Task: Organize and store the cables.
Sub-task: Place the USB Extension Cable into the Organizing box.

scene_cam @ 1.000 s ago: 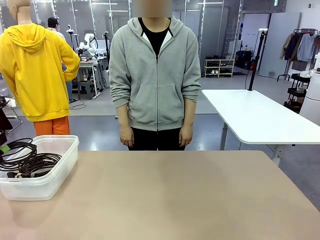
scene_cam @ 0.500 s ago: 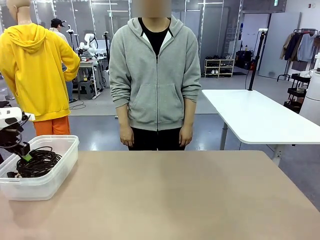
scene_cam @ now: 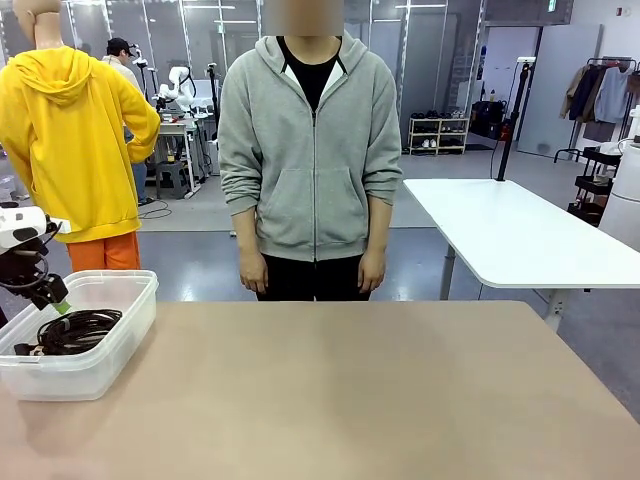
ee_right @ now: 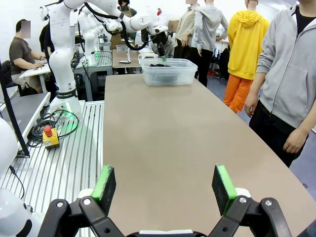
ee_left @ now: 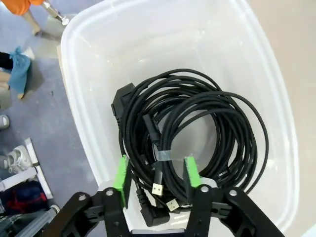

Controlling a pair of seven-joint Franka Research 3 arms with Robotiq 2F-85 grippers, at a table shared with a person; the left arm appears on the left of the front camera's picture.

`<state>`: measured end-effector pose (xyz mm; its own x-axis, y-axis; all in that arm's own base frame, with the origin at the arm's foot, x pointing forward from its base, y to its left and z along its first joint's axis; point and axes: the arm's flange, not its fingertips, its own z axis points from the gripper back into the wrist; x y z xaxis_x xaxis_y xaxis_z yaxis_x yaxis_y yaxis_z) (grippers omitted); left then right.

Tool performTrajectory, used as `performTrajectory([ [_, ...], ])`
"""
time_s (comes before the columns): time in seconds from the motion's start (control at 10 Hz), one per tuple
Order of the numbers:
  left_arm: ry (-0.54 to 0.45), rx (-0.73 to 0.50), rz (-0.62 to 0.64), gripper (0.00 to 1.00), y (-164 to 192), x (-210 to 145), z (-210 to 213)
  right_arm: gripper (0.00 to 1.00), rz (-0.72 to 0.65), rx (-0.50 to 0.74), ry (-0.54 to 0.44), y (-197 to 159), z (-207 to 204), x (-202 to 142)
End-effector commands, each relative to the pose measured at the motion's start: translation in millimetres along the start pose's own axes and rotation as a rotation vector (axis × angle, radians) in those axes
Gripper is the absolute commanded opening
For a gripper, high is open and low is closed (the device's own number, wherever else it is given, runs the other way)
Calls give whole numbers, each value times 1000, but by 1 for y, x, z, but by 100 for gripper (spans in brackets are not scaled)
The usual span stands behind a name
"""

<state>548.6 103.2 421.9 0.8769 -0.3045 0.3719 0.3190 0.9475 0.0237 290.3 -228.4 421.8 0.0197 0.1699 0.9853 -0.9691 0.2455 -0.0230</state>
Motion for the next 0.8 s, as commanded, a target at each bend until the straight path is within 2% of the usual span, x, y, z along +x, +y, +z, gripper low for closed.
performTrajectory([
  [0.0, -4, 24, 8, 100, -6, -2, 6, 100, -13, -7, -7, 1, 0, 5],
  [0.1, -10, 32, 9, 100, -10, -3, 9, 100, -13, -7, -7, 1, 0, 5],
  [0.2, -19, 37, 17, 88, -14, -3, 14, 100, -13, -7, -7, 1, 0, 5],
  [0.3, -32, 36, 24, 98, -19, -4, 17, 100, -13, -7, -7, 1, 0, 5],
  [0.4, -46, 8, 18, 100, -25, -7, 18, 100, -13, -7, -7, 1, 0, 5],
  [0.5, -13, 11, 12, 100, -11, 3, 13, 100, -13, -7, -7, 1, 0, 5],
  [0.7, -13, 11, 12, 100, -11, 3, 13, 100, -13, -7, -7, 1, 0, 5],
])
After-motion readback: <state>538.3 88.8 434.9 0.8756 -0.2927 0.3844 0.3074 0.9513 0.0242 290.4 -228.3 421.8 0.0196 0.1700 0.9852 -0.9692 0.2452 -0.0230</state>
